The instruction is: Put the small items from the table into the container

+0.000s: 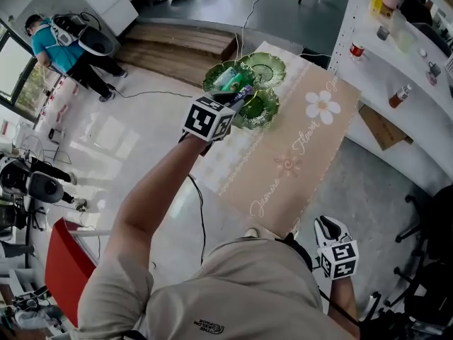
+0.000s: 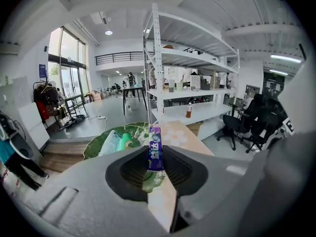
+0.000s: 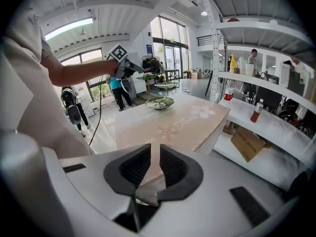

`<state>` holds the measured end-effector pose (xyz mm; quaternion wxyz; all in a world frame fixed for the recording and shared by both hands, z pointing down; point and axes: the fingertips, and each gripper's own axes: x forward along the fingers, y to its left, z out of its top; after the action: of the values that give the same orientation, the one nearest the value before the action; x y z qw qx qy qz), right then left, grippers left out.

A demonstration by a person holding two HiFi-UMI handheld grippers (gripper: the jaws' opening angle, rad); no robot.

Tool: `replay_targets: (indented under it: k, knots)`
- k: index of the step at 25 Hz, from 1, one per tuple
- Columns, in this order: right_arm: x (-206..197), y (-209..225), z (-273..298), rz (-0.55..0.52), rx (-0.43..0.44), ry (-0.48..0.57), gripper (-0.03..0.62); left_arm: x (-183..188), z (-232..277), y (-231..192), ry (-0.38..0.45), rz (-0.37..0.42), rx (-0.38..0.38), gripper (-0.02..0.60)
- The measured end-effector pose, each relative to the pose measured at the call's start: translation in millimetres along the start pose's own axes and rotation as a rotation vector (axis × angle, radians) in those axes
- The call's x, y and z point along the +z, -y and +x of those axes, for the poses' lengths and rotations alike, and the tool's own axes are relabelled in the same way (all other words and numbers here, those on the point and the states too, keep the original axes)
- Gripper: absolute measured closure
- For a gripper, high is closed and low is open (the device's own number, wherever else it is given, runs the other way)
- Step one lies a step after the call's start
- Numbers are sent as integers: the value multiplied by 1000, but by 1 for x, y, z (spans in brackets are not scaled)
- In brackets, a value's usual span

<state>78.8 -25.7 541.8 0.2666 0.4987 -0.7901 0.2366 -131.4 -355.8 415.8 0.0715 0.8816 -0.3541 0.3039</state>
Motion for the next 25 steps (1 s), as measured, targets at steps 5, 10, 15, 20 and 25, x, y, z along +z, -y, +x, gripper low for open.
replay_targets:
  k: [5,10,15,20,25]
  knots:
    - [1,2,-2,14,-14,10,526,-1,18,-18,-47,3,26,491]
    - [-2,8,-5,23,-19,11,526,-5,31,-28,-105,-4,50,489]
    - [-3,16,-5,29,-18,12,526,-8,37,-34,-141,8,87,488]
    - [-3,20,-5,21,-13,14,526,-8,37,-33,-143,30,103,485]
    - [-1,21,-6,16,-8,19,526,-6,26,-32,-123,28,119,479]
